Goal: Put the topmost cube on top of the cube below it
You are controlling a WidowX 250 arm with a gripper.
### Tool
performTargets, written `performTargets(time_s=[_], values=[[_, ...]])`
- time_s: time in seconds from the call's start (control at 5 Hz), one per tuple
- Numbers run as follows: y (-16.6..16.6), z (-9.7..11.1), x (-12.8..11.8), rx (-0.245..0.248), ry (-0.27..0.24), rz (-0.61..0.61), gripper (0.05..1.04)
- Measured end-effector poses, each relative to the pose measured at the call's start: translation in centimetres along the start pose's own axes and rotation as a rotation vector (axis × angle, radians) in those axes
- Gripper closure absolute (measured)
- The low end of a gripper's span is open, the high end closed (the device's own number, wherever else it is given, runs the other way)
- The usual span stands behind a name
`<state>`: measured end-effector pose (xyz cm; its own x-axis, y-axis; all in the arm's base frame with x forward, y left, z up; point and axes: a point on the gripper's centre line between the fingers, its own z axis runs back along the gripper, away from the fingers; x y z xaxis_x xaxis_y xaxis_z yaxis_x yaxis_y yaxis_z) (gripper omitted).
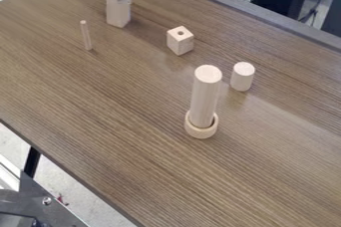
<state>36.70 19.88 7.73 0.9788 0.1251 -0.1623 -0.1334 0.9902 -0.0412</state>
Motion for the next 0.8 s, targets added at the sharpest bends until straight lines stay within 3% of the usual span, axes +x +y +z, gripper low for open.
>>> performTargets(time_s=[0.2, 0.6, 0.8], values=[[0.0, 0.0, 0.0, 0.001, 0.001, 0.008, 0.076], [-0.5, 0.2, -0.1, -0.025, 0.007, 0.004, 0.084], [-1.0, 2.6, 0.5, -0.059, -0.048, 0.001, 0.084]])
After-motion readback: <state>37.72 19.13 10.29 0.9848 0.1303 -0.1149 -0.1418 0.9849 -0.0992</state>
